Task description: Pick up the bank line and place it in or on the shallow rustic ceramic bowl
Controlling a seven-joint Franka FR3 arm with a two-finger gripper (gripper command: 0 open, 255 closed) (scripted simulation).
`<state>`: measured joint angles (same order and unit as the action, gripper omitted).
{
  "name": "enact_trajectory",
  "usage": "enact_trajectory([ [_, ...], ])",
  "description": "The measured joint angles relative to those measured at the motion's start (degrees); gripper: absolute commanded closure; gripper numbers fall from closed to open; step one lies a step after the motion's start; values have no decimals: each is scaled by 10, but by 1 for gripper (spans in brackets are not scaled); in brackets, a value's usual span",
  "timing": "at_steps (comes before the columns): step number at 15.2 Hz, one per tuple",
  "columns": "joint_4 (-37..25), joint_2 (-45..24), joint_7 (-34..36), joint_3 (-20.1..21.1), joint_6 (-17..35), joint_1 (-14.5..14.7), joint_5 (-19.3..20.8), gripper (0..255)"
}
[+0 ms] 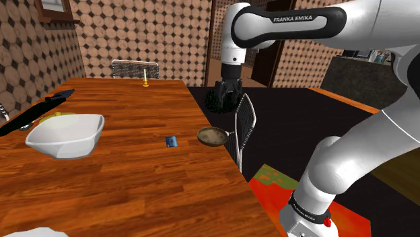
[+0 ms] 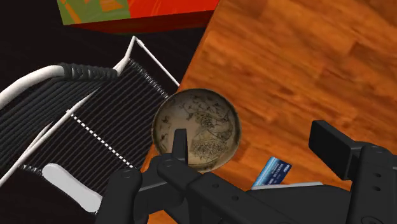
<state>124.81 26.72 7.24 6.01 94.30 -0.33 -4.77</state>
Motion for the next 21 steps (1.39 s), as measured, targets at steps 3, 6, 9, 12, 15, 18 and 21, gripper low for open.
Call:
enact_trajectory([
  [3, -49, -78, 46, 14, -4, -2, -15, 0],
  [6, -103, -165, 91, 24, -3, -2, -27, 0],
  [9, -160, -243, 133, 30, -14, -1, -40, 0],
  [12, -222, -325, 176, 34, -23, 3, -53, 0],
  [15, -287, -405, 213, 34, -36, 6, -67, 0],
  [18, -367, -490, 251, 33, -57, 11, -81, 0],
  [21, -459, -583, 289, 32, -81, 15, -97, 0],
])
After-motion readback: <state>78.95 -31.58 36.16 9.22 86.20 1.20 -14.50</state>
